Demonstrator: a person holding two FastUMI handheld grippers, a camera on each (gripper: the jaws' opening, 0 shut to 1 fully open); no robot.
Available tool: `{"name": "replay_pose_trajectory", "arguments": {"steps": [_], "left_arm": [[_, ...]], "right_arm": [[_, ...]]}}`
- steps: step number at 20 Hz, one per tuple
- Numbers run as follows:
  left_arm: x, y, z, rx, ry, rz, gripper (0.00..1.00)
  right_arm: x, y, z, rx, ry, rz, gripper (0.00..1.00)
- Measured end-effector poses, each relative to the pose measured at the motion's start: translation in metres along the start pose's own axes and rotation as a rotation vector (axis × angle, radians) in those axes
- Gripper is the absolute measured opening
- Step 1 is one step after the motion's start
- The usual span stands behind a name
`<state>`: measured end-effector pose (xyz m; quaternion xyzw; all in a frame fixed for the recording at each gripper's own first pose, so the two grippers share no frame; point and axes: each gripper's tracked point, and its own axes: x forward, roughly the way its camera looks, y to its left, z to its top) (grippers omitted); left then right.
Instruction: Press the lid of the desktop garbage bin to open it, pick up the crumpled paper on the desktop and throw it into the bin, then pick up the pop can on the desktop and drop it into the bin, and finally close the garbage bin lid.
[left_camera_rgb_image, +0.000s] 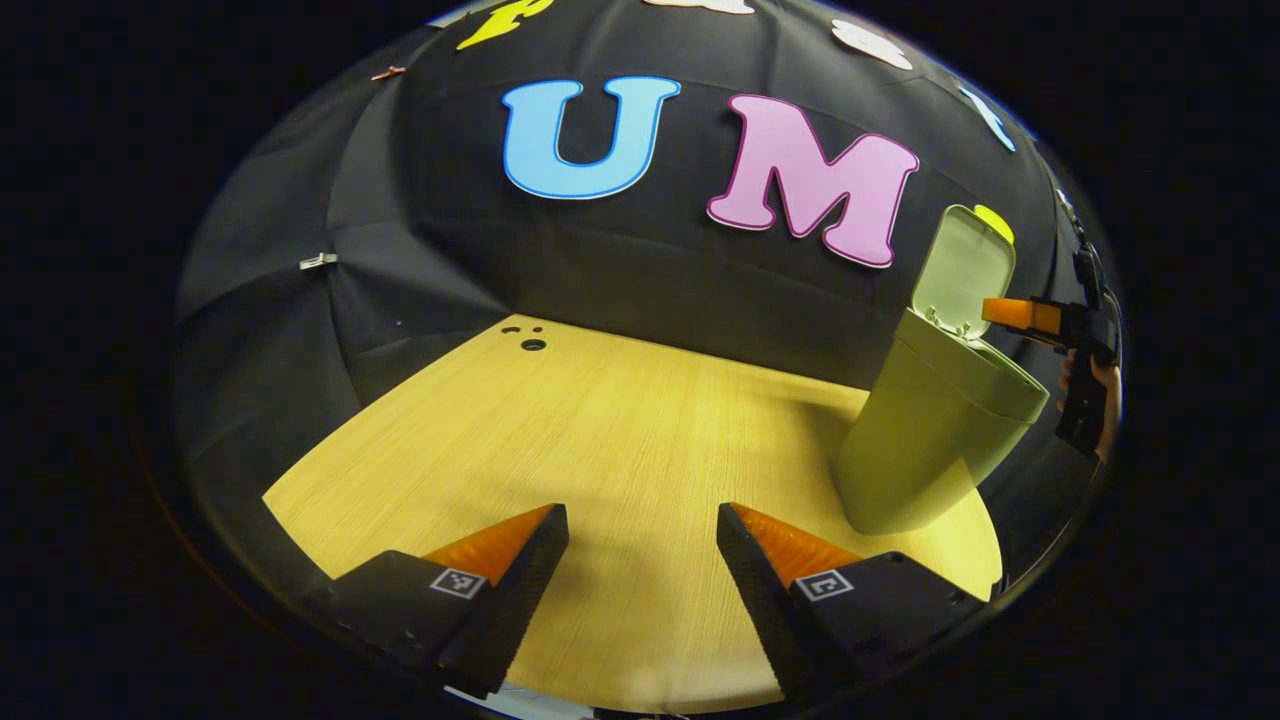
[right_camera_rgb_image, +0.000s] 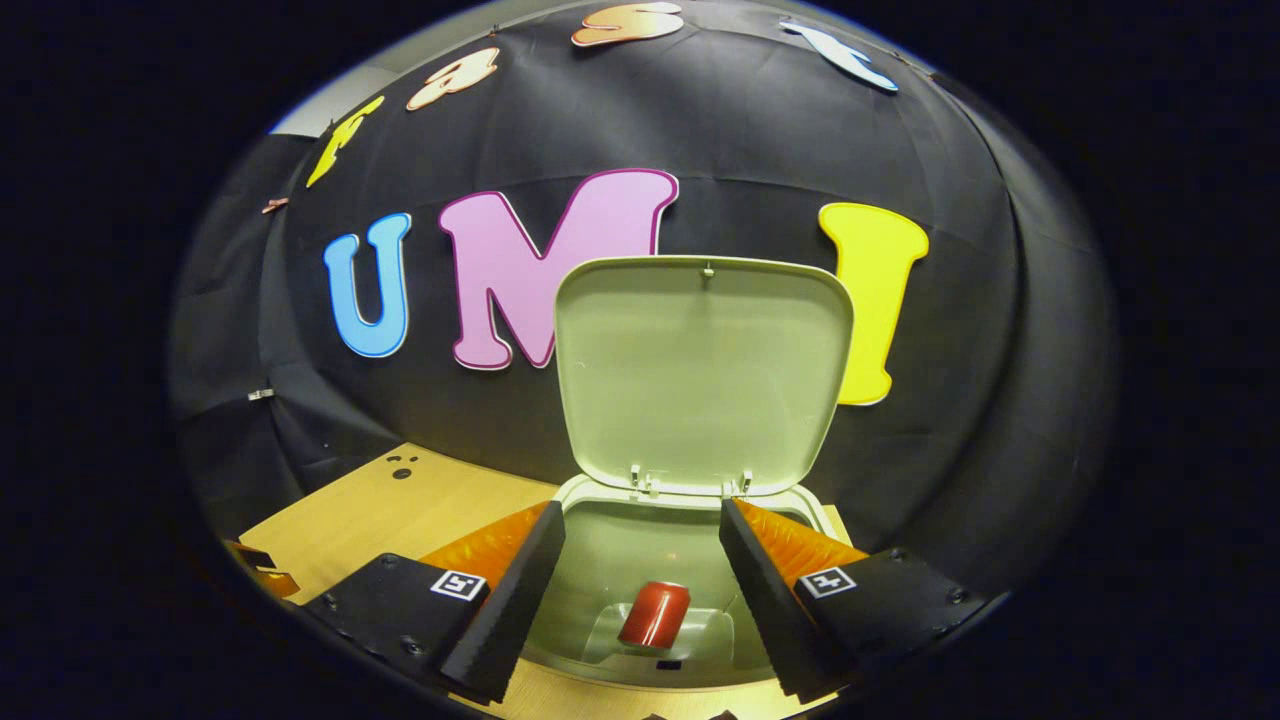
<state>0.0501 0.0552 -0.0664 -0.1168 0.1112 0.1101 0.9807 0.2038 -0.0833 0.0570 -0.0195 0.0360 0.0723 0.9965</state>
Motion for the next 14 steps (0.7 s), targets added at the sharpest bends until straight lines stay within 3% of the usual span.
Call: {"name": "replay_pose_trajectory", "arguments": {"steps": [7,14], "left_arm": [[-0.012,-0.014,-0.005,-0.007,-0.017,0.011,0.96],[-0.01,-0.003,-0.004,0.0,-0.012,-0.033,0.96]], "right_arm": [[-0.012,0.003,0.064,-0.013,-0.091,0.047,0.97],[-0.009,-0.005,0.141,-0.053,-0.192,-0.018,0.97]]}}
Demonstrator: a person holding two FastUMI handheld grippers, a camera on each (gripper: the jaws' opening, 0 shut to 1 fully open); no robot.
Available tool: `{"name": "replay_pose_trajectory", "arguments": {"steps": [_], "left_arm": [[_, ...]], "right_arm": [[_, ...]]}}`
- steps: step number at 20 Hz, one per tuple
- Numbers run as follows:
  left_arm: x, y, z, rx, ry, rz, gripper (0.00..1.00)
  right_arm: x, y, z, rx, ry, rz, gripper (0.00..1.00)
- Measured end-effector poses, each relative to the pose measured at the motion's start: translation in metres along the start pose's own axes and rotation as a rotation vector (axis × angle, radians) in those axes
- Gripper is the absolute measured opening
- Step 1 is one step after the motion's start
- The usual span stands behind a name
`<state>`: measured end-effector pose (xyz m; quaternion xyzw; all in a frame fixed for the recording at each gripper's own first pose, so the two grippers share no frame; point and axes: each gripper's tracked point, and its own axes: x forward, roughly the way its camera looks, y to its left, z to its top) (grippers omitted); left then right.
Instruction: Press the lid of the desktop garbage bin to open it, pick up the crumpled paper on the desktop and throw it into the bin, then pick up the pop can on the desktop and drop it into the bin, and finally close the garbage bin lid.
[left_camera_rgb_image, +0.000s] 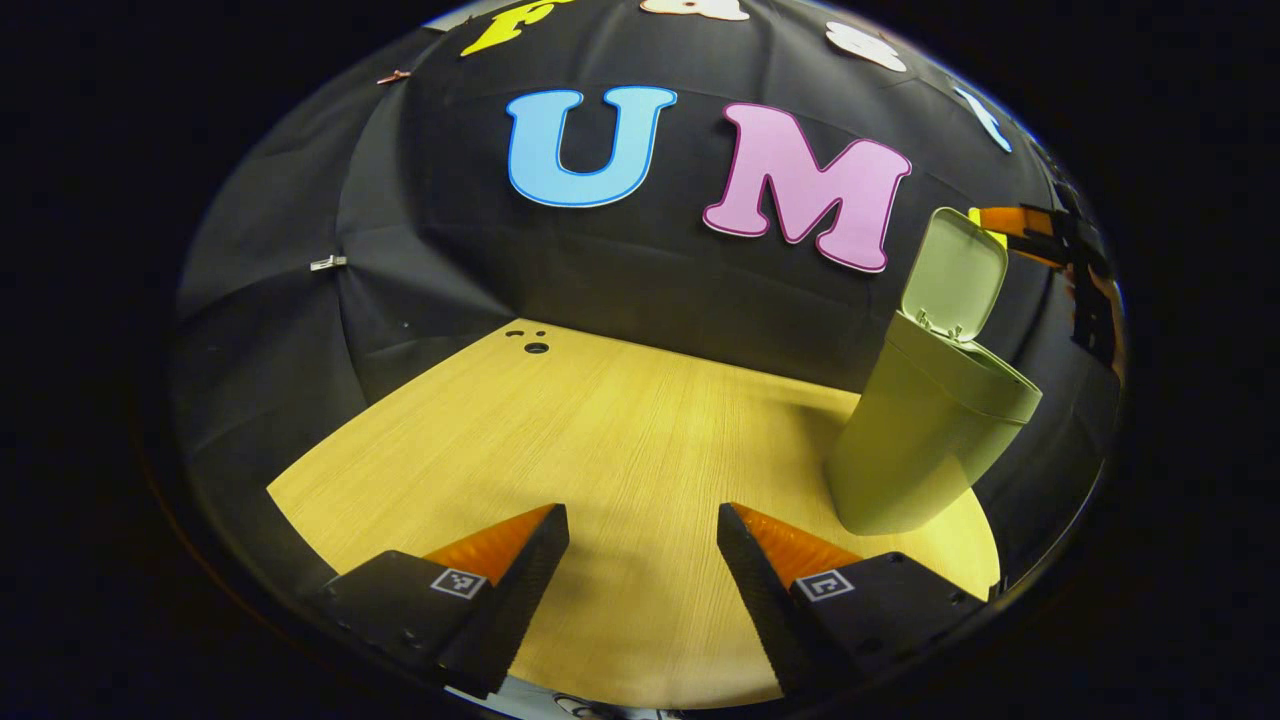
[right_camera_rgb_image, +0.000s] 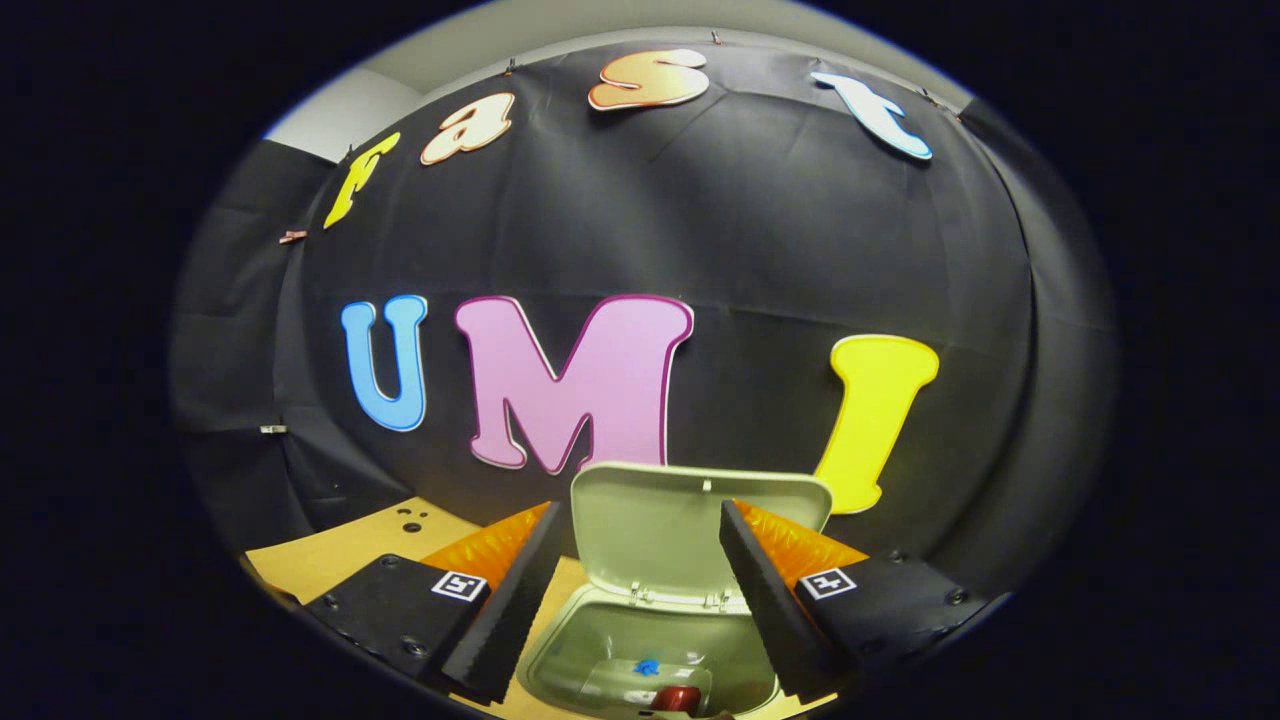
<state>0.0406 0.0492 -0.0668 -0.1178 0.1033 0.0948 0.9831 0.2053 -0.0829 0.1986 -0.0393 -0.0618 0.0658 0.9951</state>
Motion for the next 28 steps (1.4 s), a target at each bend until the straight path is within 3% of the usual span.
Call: {"name": "replay_pose_trajectory", "arguments": {"steps": [5,15,22,28], "left_arm": [[0.001,0.019,0.0,-0.016,0.003,0.001,0.96],[-0.008,0.056,-0.009,-0.074,0.008,0.051,0.96],[-0.006,0.057,-0.011,-0.059,0.012,0.037,0.96],[0.002,0.048,-0.01,-0.032,0.013,-0.006,0.96]], "right_arm": [[0.028,-0.019,0.032,-0.001,-0.021,-0.083,0.97],[0.086,-0.044,0.003,0.073,0.107,-0.156,0.97],[0.059,-0.035,-0.008,0.06,0.15,-0.132,0.97],[0.0,-0.021,-0.044,0.081,0.201,-0.124,0.96]]}}
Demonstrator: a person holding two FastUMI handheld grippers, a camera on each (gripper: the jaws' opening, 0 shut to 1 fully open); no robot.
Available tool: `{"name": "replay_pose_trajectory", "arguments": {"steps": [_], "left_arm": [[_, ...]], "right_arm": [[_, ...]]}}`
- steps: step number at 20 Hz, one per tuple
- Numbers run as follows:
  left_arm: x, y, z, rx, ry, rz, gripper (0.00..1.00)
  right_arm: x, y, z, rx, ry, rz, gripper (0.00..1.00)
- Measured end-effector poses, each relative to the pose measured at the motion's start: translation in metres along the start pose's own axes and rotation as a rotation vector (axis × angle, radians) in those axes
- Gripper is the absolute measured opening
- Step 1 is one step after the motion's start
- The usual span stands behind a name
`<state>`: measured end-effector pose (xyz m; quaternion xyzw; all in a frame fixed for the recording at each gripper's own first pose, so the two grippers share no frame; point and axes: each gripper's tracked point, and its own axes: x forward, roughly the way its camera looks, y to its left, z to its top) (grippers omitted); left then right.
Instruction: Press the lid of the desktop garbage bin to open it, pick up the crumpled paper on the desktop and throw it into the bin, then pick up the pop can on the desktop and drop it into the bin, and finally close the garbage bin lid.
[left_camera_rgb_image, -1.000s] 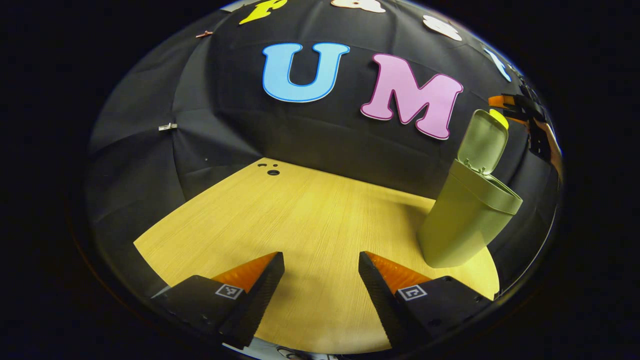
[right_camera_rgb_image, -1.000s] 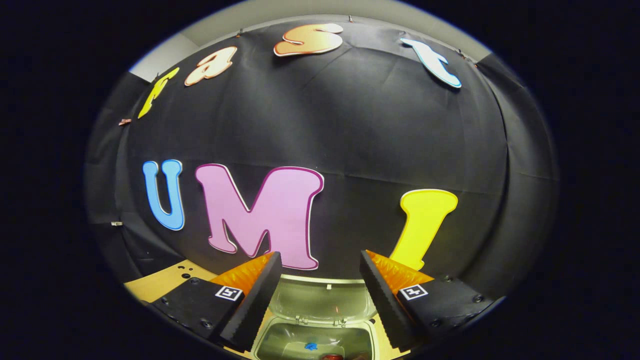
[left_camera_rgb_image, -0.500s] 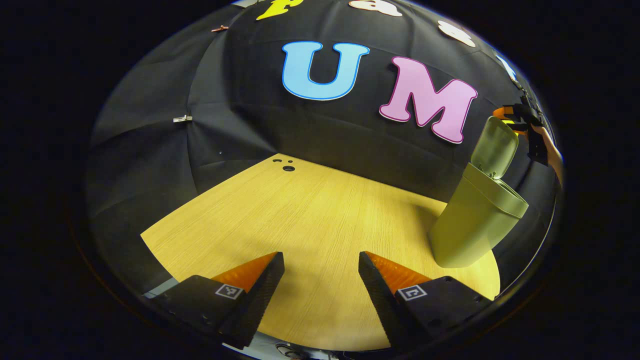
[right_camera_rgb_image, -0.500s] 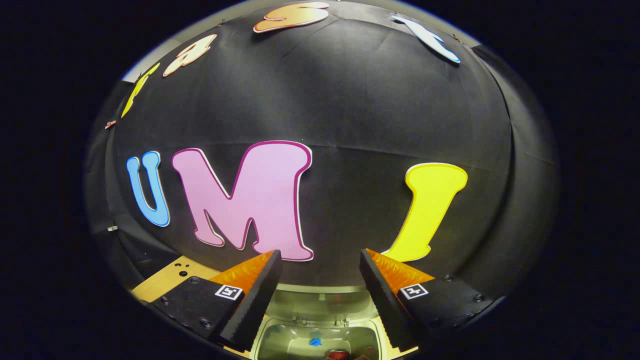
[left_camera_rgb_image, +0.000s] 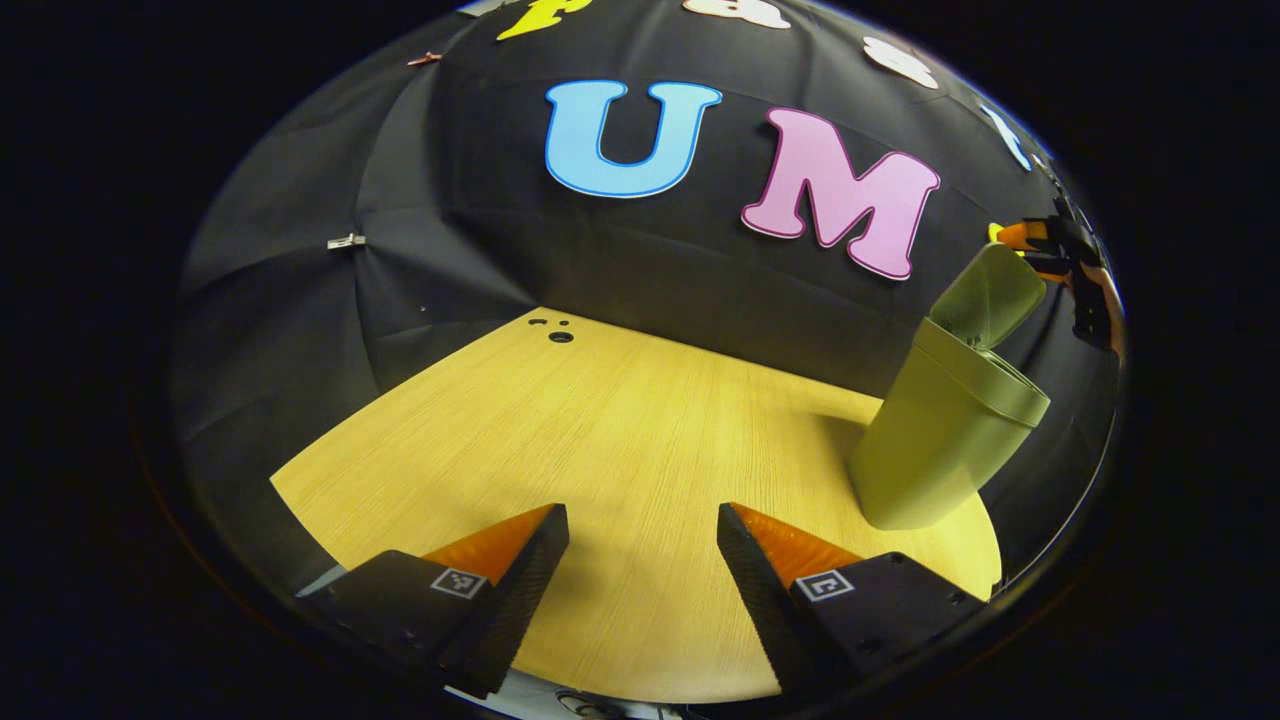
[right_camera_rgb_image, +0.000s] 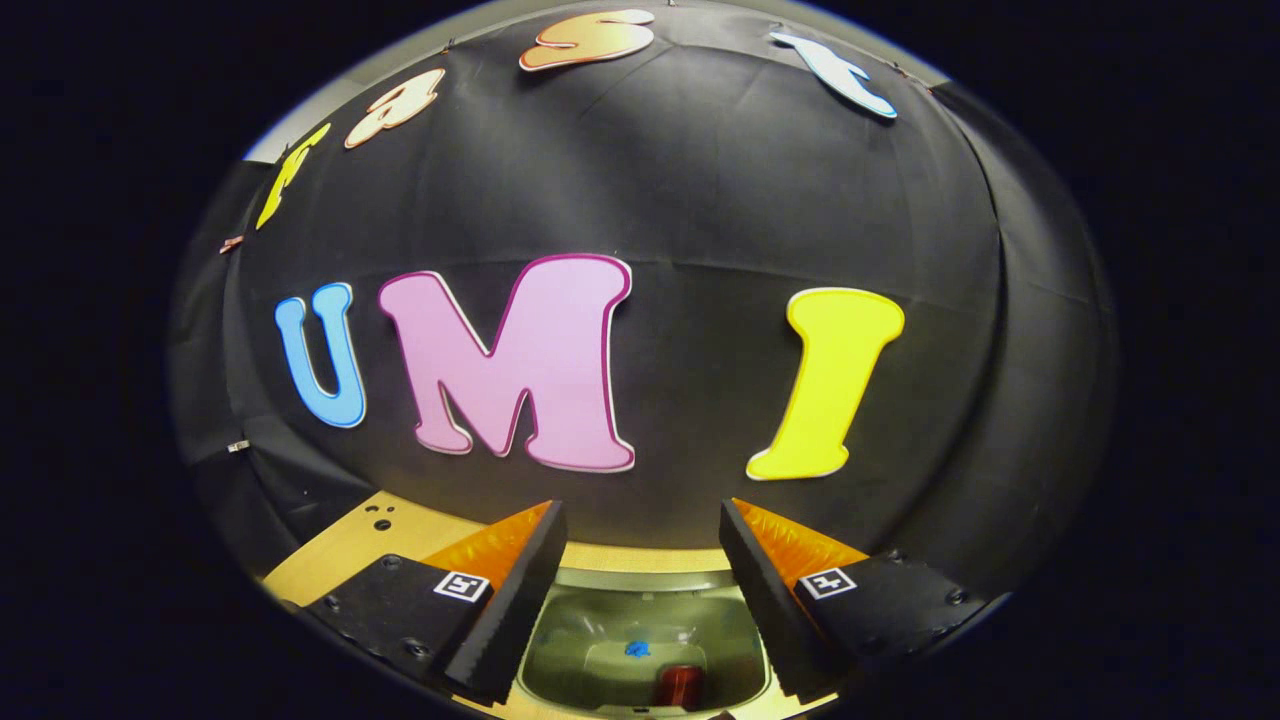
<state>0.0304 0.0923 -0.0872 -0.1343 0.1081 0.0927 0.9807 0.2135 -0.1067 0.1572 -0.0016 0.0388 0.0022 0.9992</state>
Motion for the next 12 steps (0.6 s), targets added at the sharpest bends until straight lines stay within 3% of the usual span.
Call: {"name": "replay_pose_trajectory", "arguments": {"steps": [8,12], "left_arm": [[0.005,-0.006,-0.007,0.025,0.024,-0.041,0.96],[0.005,-0.005,-0.012,0.043,0.035,-0.05,0.96]], "right_arm": [[-0.032,0.006,-0.097,0.02,0.15,-0.004,0.96],[-0.041,0.006,-0.125,0.019,0.181,-0.011,0.97]]}}
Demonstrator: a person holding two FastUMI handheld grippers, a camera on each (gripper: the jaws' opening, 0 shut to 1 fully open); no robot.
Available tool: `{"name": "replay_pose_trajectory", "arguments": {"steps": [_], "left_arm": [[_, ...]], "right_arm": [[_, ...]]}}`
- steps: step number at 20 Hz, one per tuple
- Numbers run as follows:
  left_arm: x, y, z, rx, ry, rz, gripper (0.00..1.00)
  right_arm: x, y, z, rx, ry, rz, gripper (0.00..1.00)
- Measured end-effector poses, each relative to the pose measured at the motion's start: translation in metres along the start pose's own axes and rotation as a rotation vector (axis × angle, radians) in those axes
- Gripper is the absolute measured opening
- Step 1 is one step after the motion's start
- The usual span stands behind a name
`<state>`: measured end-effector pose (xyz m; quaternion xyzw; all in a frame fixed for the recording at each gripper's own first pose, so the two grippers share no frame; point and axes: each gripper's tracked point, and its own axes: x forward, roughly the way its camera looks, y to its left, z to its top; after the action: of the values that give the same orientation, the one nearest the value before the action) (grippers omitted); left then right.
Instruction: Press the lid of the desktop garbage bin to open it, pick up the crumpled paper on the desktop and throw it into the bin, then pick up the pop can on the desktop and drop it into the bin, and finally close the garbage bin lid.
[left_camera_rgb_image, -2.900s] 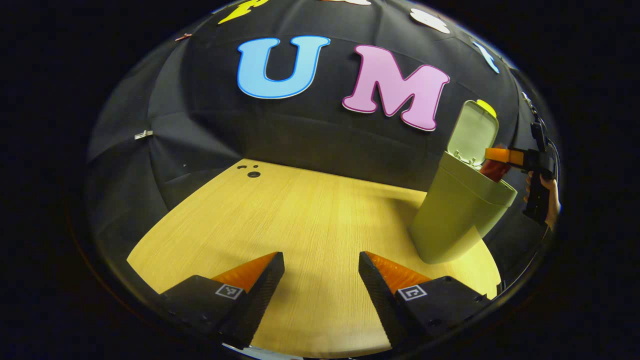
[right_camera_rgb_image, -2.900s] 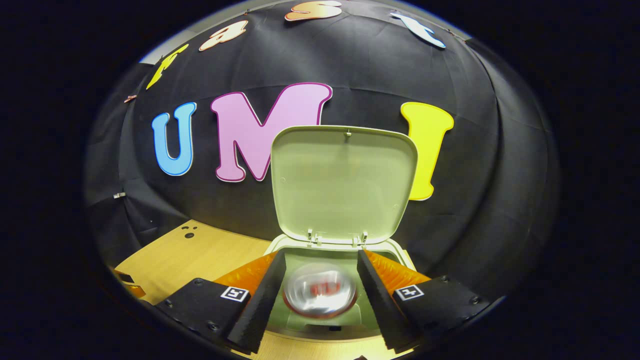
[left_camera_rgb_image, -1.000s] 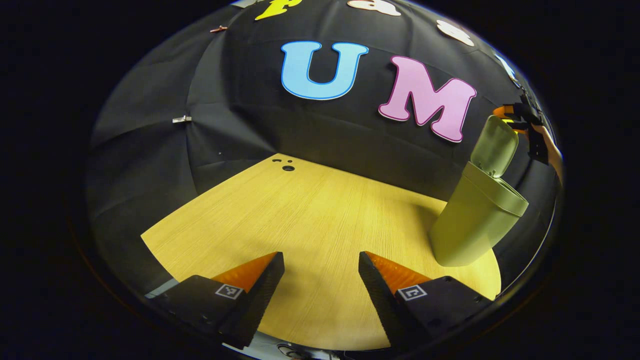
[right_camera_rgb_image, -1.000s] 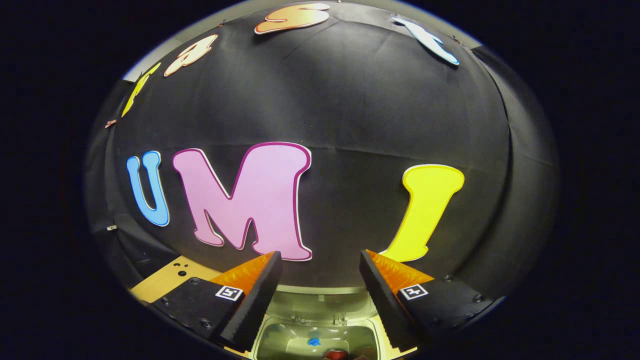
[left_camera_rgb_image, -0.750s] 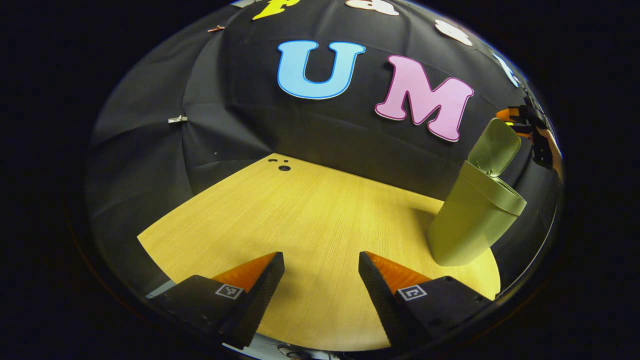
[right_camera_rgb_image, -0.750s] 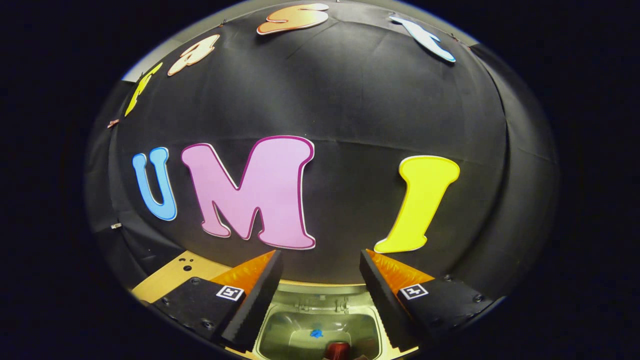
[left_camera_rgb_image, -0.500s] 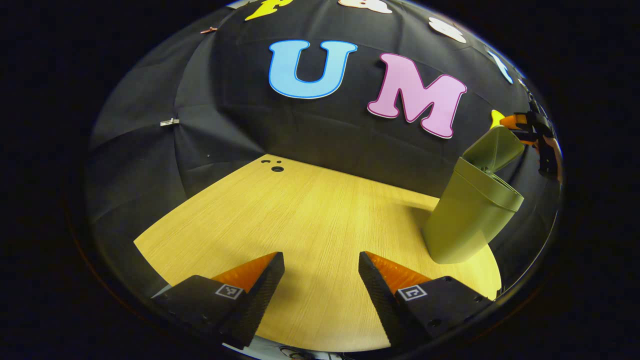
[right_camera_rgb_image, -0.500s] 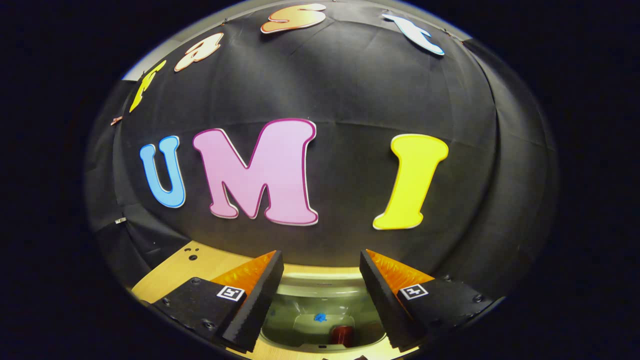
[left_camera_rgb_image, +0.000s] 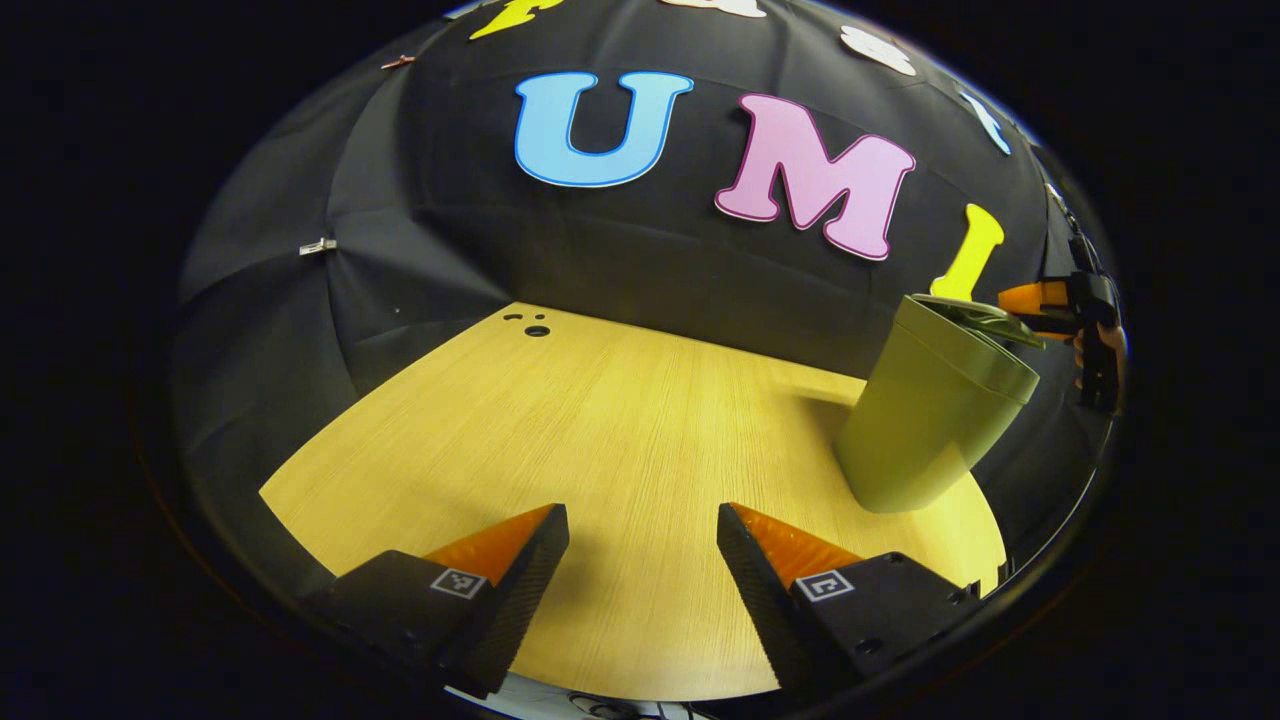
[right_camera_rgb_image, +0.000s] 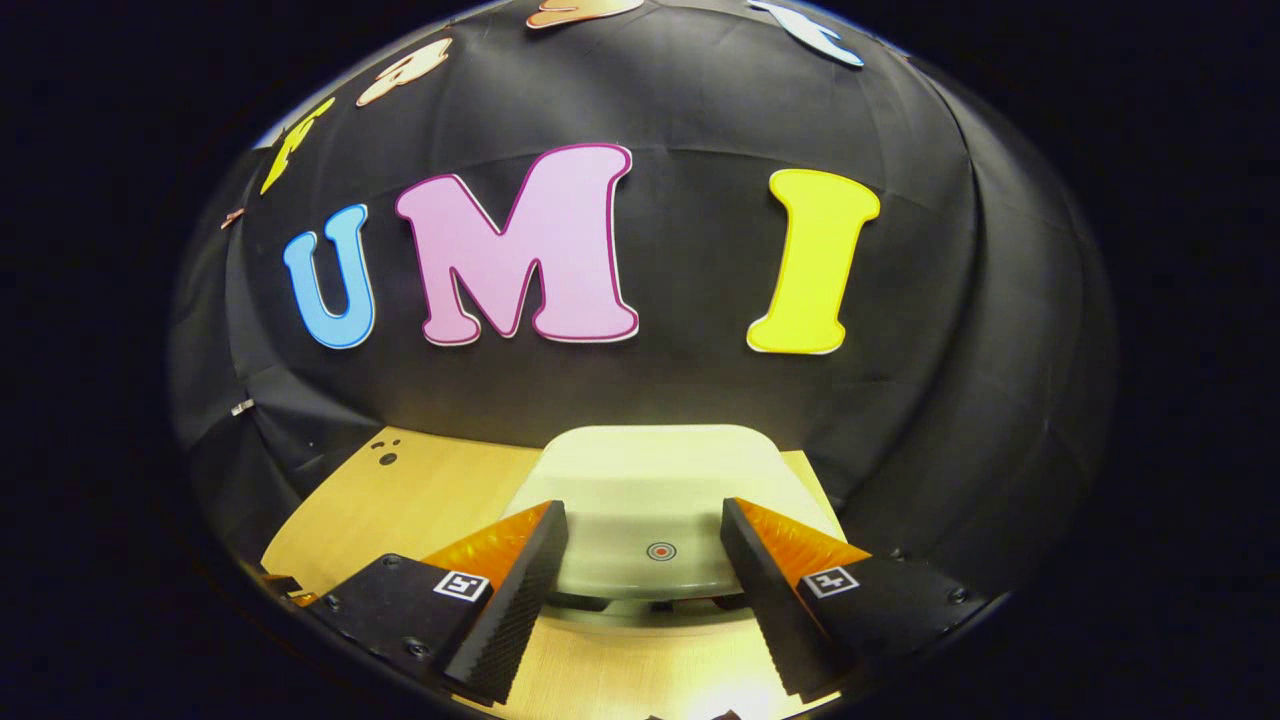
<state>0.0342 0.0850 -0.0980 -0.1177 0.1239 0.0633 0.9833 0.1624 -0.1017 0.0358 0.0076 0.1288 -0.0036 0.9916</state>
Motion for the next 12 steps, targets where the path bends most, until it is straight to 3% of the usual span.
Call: {"name": "replay_pose_trajectory", "arguments": {"steps": [12], "left_arm": [[0.003,-0.003,-0.005,0.029,0.02,-0.022,0.96]], "right_arm": [[-0.006,-0.001,-0.027,0.0,-0.015,-0.033,0.98]]}}
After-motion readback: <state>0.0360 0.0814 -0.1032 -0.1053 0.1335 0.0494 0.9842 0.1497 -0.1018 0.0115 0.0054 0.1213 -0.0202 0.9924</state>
